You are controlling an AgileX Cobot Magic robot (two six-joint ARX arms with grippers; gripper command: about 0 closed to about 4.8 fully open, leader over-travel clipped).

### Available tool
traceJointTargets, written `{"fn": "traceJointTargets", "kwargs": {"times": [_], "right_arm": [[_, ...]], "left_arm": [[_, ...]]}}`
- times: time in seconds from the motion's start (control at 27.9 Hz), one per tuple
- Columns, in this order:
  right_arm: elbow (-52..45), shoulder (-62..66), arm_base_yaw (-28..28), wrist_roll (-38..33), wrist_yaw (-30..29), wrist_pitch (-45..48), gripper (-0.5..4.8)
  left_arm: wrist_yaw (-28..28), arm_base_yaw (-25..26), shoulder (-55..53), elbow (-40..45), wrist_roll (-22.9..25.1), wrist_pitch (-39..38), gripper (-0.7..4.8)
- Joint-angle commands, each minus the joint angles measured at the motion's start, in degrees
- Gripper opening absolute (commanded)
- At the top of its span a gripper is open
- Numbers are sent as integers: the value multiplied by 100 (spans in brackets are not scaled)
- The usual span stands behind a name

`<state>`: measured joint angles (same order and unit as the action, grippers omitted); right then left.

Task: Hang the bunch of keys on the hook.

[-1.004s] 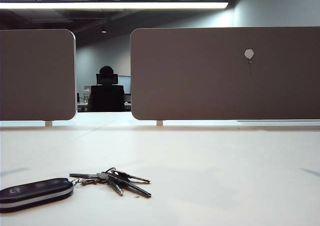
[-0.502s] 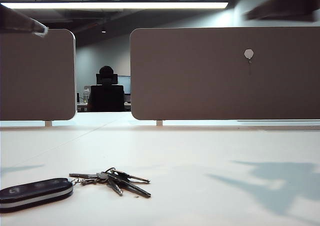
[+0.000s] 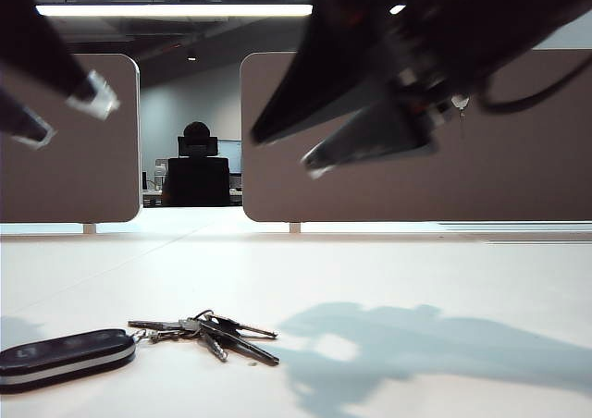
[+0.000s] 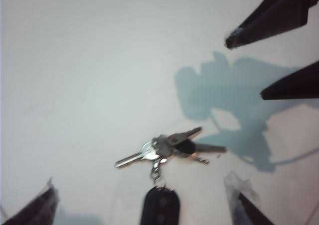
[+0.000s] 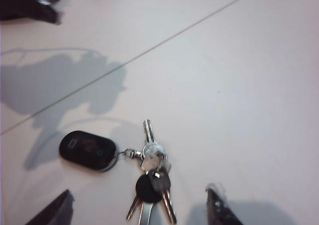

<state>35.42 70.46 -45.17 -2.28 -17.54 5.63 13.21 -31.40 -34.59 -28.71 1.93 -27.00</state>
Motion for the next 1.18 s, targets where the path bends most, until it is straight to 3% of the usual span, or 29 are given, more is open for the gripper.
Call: {"fn": "traceJointTargets", "kwargs": {"times": [0.04, 0.5, 0.82, 0.93, 1.18], "right_arm": [[304, 597, -39, 83, 4, 114, 345], [857, 2020, -227, 101, 9, 44, 345], [907, 2293, -472, 103, 625, 111, 344], [907, 2409, -509, 103, 761, 98, 304], [909, 2695, -586, 98, 737, 96, 304]], "left_arm": [[-162, -33, 2, -57, 105, -79, 479], [-315, -31, 7, -55, 109, -168, 479], [-315, -31, 7, -55, 109, -227, 479], [-315, -31, 9, -55, 109, -229, 479], [-315, -31, 7, -55, 107, -271, 479]]}}
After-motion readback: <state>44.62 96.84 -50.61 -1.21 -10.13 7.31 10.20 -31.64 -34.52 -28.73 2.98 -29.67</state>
